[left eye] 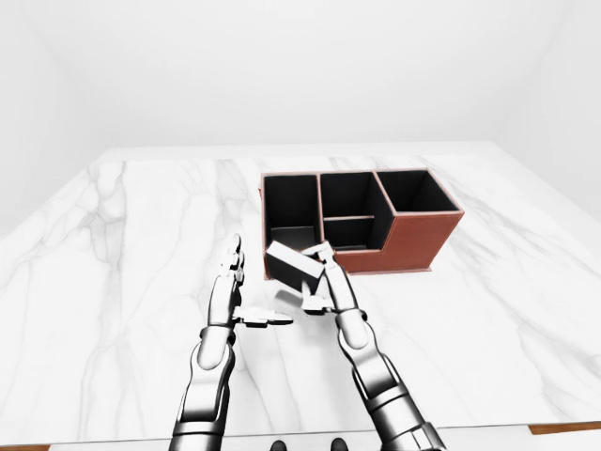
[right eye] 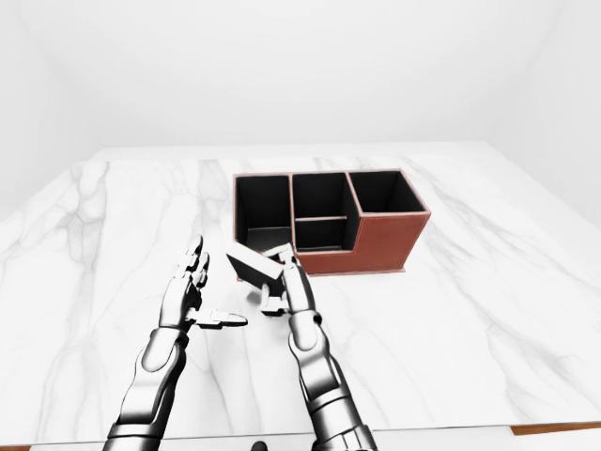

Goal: Pick up the book and place it in the right compartment of the caddy.

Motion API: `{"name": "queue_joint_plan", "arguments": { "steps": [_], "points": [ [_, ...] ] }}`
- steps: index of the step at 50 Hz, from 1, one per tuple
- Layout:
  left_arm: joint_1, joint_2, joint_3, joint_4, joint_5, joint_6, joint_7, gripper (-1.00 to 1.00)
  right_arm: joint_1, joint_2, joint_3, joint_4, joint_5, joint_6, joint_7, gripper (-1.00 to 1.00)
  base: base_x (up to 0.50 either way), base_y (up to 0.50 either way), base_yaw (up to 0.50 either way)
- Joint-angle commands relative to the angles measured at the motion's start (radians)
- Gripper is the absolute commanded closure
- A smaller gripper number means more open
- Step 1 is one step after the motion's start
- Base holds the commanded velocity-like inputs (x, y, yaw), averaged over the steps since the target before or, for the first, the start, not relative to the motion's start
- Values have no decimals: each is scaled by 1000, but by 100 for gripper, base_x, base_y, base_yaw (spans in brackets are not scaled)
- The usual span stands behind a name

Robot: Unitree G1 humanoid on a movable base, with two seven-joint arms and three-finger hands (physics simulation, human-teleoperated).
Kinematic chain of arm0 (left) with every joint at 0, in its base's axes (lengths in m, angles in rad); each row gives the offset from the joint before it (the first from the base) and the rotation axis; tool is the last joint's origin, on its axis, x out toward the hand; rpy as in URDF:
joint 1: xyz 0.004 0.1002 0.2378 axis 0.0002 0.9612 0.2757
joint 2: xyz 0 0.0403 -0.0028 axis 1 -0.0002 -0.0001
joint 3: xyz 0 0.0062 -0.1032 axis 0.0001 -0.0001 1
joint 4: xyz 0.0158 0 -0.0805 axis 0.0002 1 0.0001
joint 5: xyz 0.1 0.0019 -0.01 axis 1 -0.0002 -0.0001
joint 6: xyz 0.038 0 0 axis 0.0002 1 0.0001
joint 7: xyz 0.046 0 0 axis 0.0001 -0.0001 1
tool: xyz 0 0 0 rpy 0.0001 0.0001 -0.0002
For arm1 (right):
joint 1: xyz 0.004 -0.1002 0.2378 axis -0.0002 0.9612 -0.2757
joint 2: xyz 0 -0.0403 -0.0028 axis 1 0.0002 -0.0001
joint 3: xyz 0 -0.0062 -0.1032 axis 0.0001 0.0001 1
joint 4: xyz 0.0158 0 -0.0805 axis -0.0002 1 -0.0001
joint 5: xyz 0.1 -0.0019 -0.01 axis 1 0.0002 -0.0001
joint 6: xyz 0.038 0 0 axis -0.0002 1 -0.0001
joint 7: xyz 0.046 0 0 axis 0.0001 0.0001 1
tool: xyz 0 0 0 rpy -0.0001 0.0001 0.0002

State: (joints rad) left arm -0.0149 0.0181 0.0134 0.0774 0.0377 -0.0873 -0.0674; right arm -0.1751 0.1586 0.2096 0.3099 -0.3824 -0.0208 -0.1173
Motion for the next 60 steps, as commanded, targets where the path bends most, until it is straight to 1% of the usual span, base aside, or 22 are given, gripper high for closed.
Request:
{"name": "queue_joint_plan", "arguments": {
  "steps": [1,4,12,13,14,21,23,29,36,43,45,50,51,52,55,56,58,59,60],
  "points": [
    [1,0,3,-6,-12,0,-5,-100,34,-39,-9,-357,131,108,32,100,0,0,0],
    [0,0,3,-2,-12,0,-5,-100,40,-45,-8,-409,142,108,35,100,0,0,0],
    [2,0,4,-6,-15,0,-6,-100,39,-59,-21,-452,154,108,37,100,0,0,0],
    [5,0,2,-21,-14,7,-6,-100,39,-61,-22,-458,154,108,37,100,0,0,0],
    [4,0,3,-13,-14,0,-6,-100,37,-63,-26,-475,156,108,40,100,0,0,0],
    [5,0,2,-17,-14,4,-6,-100,21,-77,-47,-526,154,108,46,100,0,0,0],
    [4,0,3,-13,-14,0,-6,-100,19,-80,-55,-544,157,108,49,100,0,0,0],
    [2,1,5,-4,-16,0,-8,-100,5,-94,-81,-607,168,108,57,100,0,0,0],
    [0,1,6,3,-16,0,-8,-100,-47,-117,-122,-660,170,108,70,100,0,0,0],
    [-3,1,5,3,-14,0,-6,-100,-150,-158,-192,-601,198,108,77,100,0,0,0],
    [-6,1,5,15,-13,0,-5,-100,-194,-179,-217,-588,203,108,79,100,0,0,0],
    [-2,-1,2,2,-12,0,-4,-100,-242,-212,-243,-577,208,108,82,100,0,0,0],
    [1,-1,0,-11,-11,2,-3,-100,-246,-217,-247,-580,208,108,82,100,0,0,0],
    [9,-3,-4,-45,-9,28,-2,-100,-250,-222,-251,-580,208,108,82,100,0,0,0],
    [5,-3,-2,-22,-9,9,-2,-100,-272,-246,-276,-565,217,108,85,100,0,0,0],
    [6,-3,-2,-22,-8,9,-1,-100,-276,-252,-281,-558,219,108,83,100,0,0,0],
    [26,-7,-13,-119,-4,86,1,-100,-285,-265,-293,-544,228,108,83,100,0,0,0],
    [28,-6,-13,-120,-4,86,1,-100,-287,-271,-297,-533,229,108,81,100,0,0,0],
    [23,-5,-10,-100,-5,71,0,-100,-295,-279,-303,-520,231,108,79,100,0,0,0]
  ]
}}
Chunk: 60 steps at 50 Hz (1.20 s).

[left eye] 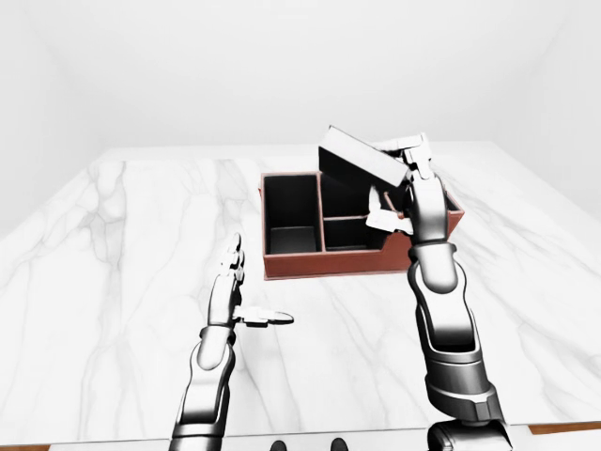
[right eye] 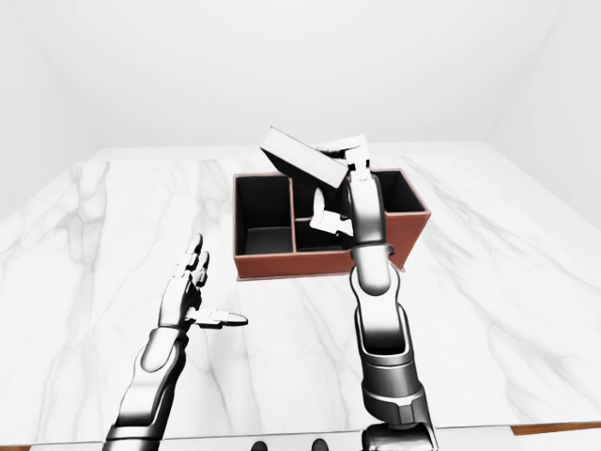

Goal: Pick up the book and place it in the right compartment of the caddy.

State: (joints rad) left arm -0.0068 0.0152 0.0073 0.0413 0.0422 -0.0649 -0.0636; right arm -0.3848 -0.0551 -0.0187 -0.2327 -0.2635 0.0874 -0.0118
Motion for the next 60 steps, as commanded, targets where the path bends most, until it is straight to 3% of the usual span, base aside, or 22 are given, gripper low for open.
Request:
{"name": "queue_joint_plan", "arguments": {
  "steps": [1,9,16,17,23,24,25,29,35,42,60],
  "points": [
    [8,-2,-1,-25,-10,17,-4,-100,-97,-79,-85,45,113,0,-28,100,0,0,0],
    [-6,1,4,18,-11,-12,-4,-100,-130,-123,-120,133,146,0,-34,100,0,0,0],
    [-4,0,4,16,-12,-12,-4,-100,-168,-164,-149,165,211,0,-40,100,0,0,0],
    [-3,0,4,4,-12,-1,-5,-100,-177,-171,-158,172,222,0,-41,100,0,0,0],
    [-9,2,6,32,-13,-22,-6,-100,-207,-202,-169,238,247,0,-50,100,0,0,0],
    [-8,2,6,30,-13,-21,-6,-100,-211,-207,-170,241,248,0,-51,100,0,0,0],
    [-3,1,4,6,-12,-2,-6,-100,-221,-217,-176,255,254,0,-51,100,0,0,0],
    [-15,4,9,47,-14,-22,-8,-100,-232,-236,-183,245,266,0,-49,100,0,0,0],
    [-7,2,5,20,-11,-12,-6,-100,-244,-274,-208,287,280,0,-45,100,0,0,0],
    [-10,2,6,35,-10,-22,-6,-100,-241,-310,-231,325,294,0,-47,100,0,0,0],
    [-5,0,1,18,-7,-12,-4,-100,-241,-357,-252,428,311,0,-57,100,0,0,0]
  ]
}}
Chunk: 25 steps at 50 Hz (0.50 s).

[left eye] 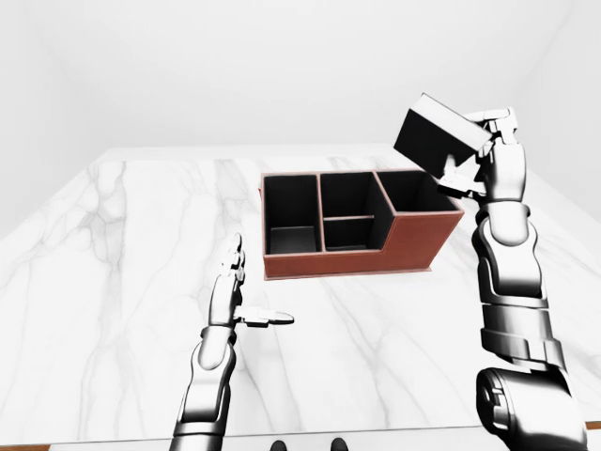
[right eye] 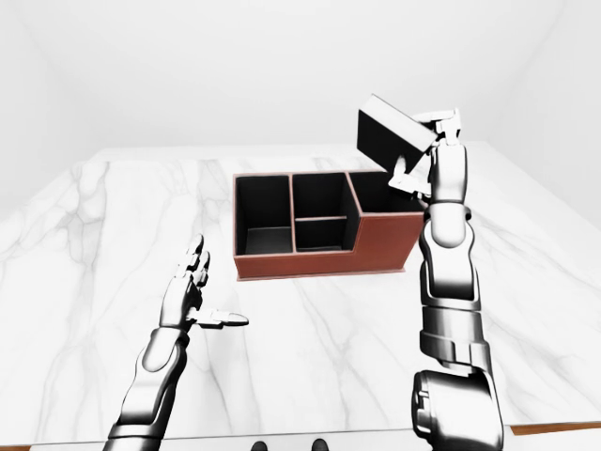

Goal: Pick up the book and place it in the right compartment of the caddy.

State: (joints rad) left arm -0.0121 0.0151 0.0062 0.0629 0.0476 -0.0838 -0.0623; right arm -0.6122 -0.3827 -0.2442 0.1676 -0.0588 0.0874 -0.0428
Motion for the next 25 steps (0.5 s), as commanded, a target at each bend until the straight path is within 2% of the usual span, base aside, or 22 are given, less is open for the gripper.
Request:
{"name": "queue_joint_plan", "arguments": {
  "steps": [1,10,13,25],
  "points": [
    [-1,0,2,1,-12,4,-5,-100,-13,-33,-28,38,107,0,-25,100,0,0,0],
    [-1,0,2,-2,-10,8,-4,-100,-6,-46,-35,93,113,0,-25,100,0,0,0],
    [-11,3,6,22,-12,-3,-6,-100,-1,-45,-34,110,114,0,-26,100,0,0,0],
    [-9,3,6,18,-13,-3,-8,-100,-3,-38,-24,163,111,0,-29,100,0,0,0]
  ]
}}
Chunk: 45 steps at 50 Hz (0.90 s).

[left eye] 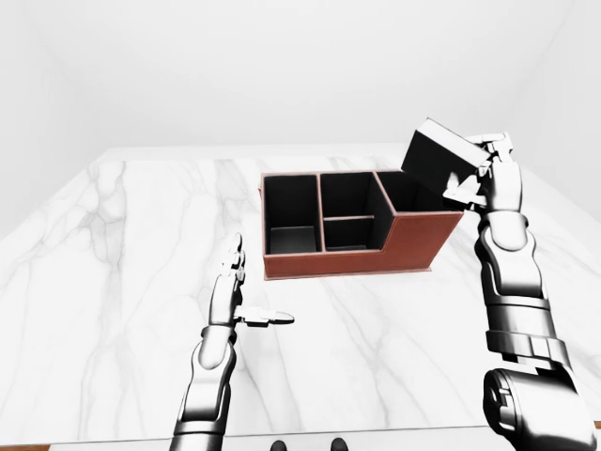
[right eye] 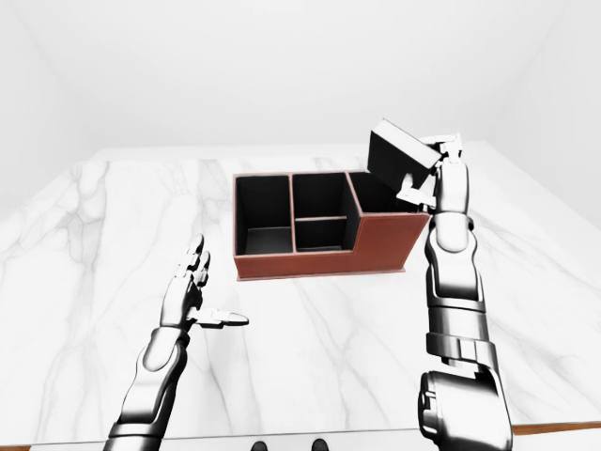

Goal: Pick up the book and place it in the right compartment of the caddy.

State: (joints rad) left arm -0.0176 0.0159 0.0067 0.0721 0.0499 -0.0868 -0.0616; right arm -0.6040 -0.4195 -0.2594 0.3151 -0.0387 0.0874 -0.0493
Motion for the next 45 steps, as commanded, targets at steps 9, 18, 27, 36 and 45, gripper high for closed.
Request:
{"name": "queue_joint_plan", "arguments": {
  "steps": [9,18,27,36,45],
  "points": [
    [-3,2,6,13,-15,0,-10,-100,-42,12,12,50,74,0,-28,100,0,0,0],
    [1,1,4,2,-14,3,-10,-100,-131,15,40,210,41,0,-34,100,0,0,0],
    [1,1,4,0,-14,5,-10,-100,-253,-3,62,498,17,-26,-52,100,0,0,0],
    [0,1,4,5,-14,1,-10,-100,-323,-14,74,656,8,-85,-65,100,0,0,0],
    [-1,1,5,6,-15,2,-11,-100,-359,-30,77,713,-1,-94,-73,100,0,0,0]
  ]
}}
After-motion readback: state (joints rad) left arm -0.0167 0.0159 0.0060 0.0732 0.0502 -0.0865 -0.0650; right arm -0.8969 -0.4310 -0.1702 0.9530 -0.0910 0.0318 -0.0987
